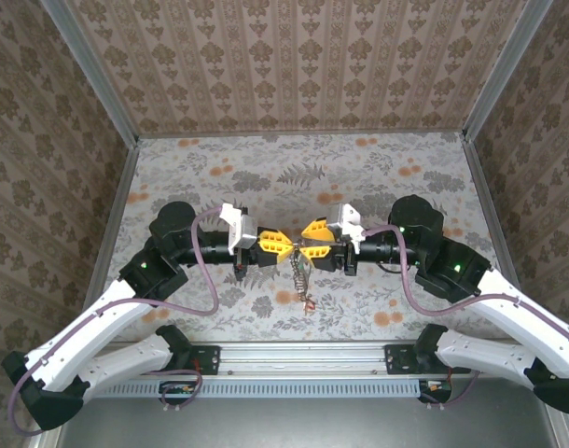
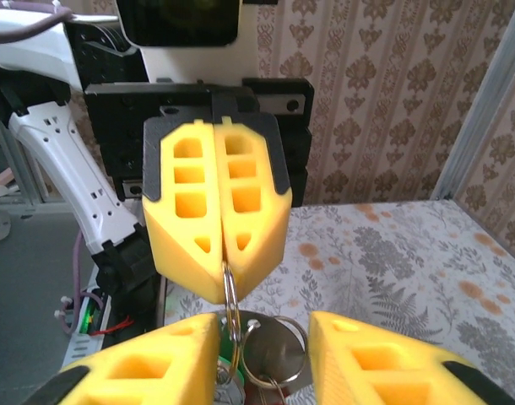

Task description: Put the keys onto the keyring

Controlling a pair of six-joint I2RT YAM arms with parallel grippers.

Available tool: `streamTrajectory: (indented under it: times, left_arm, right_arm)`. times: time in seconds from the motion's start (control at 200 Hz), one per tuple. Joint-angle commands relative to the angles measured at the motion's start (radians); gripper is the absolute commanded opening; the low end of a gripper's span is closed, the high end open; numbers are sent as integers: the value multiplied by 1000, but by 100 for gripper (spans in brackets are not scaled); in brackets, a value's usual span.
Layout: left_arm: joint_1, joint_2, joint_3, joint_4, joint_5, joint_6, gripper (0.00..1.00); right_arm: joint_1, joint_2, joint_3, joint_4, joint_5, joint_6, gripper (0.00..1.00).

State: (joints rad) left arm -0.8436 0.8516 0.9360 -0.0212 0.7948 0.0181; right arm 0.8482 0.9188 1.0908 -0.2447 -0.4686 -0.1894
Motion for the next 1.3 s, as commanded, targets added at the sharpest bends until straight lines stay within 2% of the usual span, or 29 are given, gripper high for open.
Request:
streamTrajectory:
  times: [0.0, 0.09, 0.305, 0.435, 0.575, 0.725, 0.825, 0.92, 0.99, 1.105, 1.295]
  left_arm:
    - [2, -4, 7, 35, 26, -2, 0]
    - [2, -6, 6, 34, 28, -5, 0]
    - [6, -16, 0, 55, 32, -17, 0]
    - [6, -15, 1, 61, 35, -21, 0]
    - [7, -8, 1, 59, 37, -23, 0]
    - [3, 6, 12, 21, 29, -12, 0]
    - [-4, 35, 93, -183, -11, 83, 0]
    - [-27, 57, 183, -406, -119, 186, 22]
    - [-46, 79, 249, -548, -216, 257, 31]
    - [-74, 116, 331, -681, -276, 328, 33]
    - [-86, 160, 385, -734, -289, 365, 33]
  right_arm:
    - [8, 11, -7, 39, -41, -7, 27]
    - [7, 9, -9, 31, -44, -9, 25]
    - [7, 4, -23, 21, -56, -2, 29]
    - [7, 8, -20, 25, -60, -3, 17]
    - [7, 19, -9, 22, -79, -15, 0]
    - [8, 6, -14, 23, -90, -24, 0]
    - [7, 0, -1, -9, -53, -28, 0]
    - [5, 5, 23, -68, -10, -39, 0]
    - [3, 20, 51, -122, -5, -48, 0]
    - [3, 49, 82, -182, -5, -59, 0]
    - [5, 75, 112, -227, -4, -73, 0]
